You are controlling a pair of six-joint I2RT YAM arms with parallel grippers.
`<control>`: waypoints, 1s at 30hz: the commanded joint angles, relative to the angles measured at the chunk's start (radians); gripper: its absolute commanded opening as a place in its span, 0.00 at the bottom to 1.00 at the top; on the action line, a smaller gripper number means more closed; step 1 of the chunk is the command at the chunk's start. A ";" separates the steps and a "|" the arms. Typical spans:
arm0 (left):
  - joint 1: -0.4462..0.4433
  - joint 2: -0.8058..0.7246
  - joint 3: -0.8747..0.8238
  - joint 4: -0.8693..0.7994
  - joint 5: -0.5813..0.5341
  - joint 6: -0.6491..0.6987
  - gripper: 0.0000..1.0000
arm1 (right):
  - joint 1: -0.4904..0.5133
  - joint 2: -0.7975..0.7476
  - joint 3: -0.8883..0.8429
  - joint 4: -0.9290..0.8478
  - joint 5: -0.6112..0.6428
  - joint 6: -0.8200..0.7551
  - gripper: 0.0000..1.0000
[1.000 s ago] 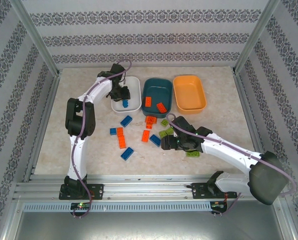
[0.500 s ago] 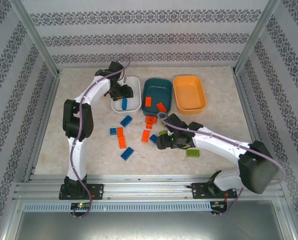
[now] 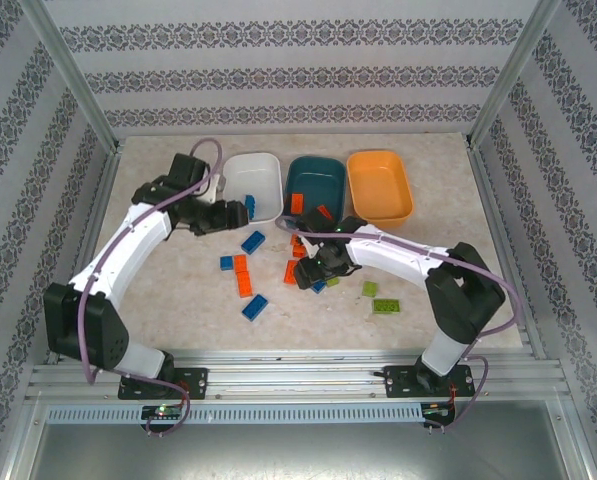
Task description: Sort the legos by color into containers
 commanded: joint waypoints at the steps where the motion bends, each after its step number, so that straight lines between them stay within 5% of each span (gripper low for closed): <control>1: 0.019 -0.081 -0.078 0.027 0.049 0.013 0.75 | 0.012 0.035 0.031 -0.066 0.033 -0.119 0.62; 11: 0.094 -0.207 -0.223 0.022 0.071 0.074 0.76 | 0.043 0.113 0.066 -0.067 0.081 -0.147 0.56; 30: 0.140 -0.220 -0.355 0.089 0.075 0.136 0.78 | 0.058 0.207 0.137 -0.082 0.168 -0.151 0.50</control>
